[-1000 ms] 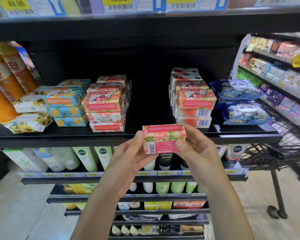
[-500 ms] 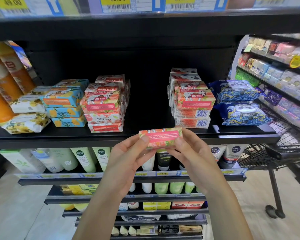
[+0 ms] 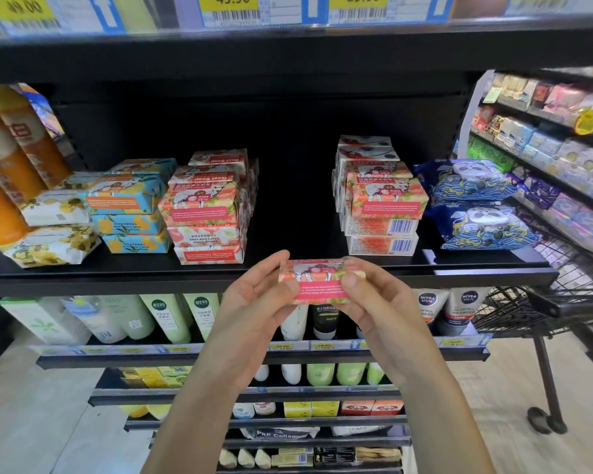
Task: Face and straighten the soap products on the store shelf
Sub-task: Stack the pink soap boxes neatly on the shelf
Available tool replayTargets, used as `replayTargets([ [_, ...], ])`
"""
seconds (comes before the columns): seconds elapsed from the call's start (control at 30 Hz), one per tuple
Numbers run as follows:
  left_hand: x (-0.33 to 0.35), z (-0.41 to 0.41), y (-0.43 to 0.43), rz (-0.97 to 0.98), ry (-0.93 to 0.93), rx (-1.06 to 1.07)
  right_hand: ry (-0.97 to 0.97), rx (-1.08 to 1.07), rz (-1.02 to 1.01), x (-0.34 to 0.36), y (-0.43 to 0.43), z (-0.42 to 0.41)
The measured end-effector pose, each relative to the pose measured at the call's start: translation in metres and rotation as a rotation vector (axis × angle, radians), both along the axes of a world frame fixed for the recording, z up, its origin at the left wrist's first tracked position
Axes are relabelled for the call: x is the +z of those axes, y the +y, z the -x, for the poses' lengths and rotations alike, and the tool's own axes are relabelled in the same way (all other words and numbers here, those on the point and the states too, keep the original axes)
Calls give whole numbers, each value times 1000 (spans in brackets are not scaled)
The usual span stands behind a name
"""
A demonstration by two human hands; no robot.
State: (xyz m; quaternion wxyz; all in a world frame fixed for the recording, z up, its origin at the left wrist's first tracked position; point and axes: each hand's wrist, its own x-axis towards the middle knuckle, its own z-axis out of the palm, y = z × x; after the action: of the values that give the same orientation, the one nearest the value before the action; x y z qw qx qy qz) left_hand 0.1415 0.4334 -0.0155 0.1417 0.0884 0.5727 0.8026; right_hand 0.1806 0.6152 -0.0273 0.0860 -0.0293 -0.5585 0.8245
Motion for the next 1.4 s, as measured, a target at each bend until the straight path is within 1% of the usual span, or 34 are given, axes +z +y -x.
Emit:
replayTargets([
  [0.2,-1,3,-3,27,-20,-29,97,35,-56,-11,10,4],
  [0.3,-2,4,-3,23,-56,-9,155,71,-81,-15,13,4],
  [0.4,-3,4,-3,60,-55,-3,177,102,-101,-18,13,4],
  [0.47,-4,5,-3,78,-54,18,192,111,-164,-17,11,5],
  [0.53,-5,5,-4,82,-49,43,207,103,-294,-14,10,6],
  [0.57,-5,6,-5,84,-44,57,205,87,-391,-12,9,7],
  [0.6,-5,7,-6,87,-38,72,192,63,-515,-10,9,7],
  [0.7,-4,9,-8,95,-29,110,195,-50,-996,1,7,10],
  [0.77,-4,10,-8,95,-25,116,266,-58,-1190,6,3,15],
  [0.87,-3,10,-8,80,-22,104,356,-34,-1352,11,-3,25],
  [1.0,1,12,-10,85,15,109,362,-25,-1516,26,-6,33],
  [1.07,3,13,-10,119,67,119,364,-19,-1567,32,-7,36],
  [1.13,4,14,-13,197,155,164,351,-5,-1564,38,-9,39],
  [1.2,4,16,-18,323,272,228,324,-1,-1549,44,-9,42],
  [1.33,-13,20,-35,727,568,339,225,-15,-1544,57,-8,50],
  [1.4,-26,28,-42,928,739,357,186,-11,-1562,61,-10,57],
])
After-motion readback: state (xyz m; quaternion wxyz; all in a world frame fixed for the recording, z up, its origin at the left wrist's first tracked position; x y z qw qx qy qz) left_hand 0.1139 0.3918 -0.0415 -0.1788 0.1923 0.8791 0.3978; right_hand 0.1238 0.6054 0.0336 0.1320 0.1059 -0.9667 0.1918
